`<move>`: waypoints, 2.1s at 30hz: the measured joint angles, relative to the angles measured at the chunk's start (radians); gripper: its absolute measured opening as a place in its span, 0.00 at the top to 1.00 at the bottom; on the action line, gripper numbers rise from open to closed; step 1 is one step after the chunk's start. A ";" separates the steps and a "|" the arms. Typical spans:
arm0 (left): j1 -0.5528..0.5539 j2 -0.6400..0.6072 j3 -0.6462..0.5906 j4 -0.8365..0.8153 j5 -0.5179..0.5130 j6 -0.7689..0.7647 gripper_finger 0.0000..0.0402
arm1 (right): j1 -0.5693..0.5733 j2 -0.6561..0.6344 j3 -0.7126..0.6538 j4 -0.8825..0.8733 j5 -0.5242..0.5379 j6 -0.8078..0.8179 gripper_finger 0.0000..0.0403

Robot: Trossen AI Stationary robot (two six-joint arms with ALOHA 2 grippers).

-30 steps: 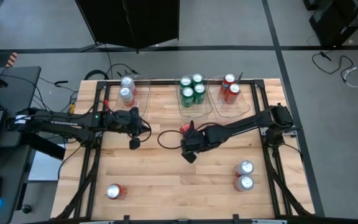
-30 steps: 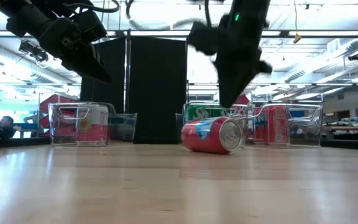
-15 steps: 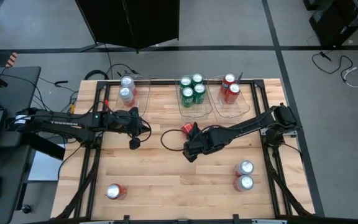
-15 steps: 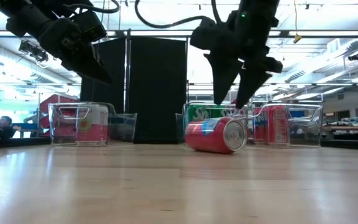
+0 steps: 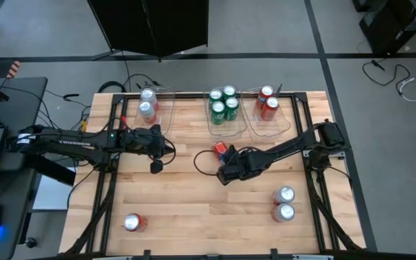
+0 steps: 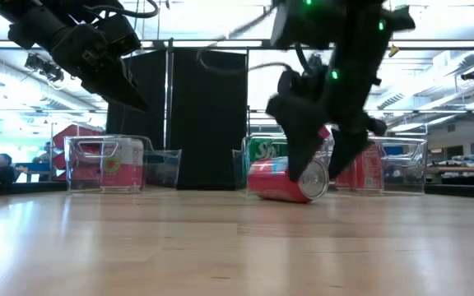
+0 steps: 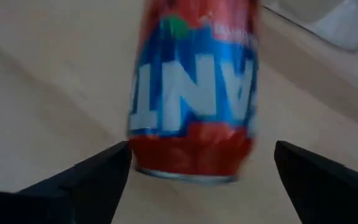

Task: Sort soda cans
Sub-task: Put the top orange soda can into the right transparent bin

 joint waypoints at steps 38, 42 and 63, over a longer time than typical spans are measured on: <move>0.000 0.000 0.000 0.017 0.000 -0.013 0.97 | -0.186 -0.083 0.413 -0.880 -0.659 -0.442 0.41; 0.000 0.000 0.000 0.028 -0.001 -0.011 0.97 | -0.209 -0.083 0.369 -0.894 -0.780 -0.446 0.41; 0.000 0.000 0.000 0.032 -0.001 -0.011 0.97 | -0.257 -0.083 0.169 -0.891 -0.886 -0.383 0.34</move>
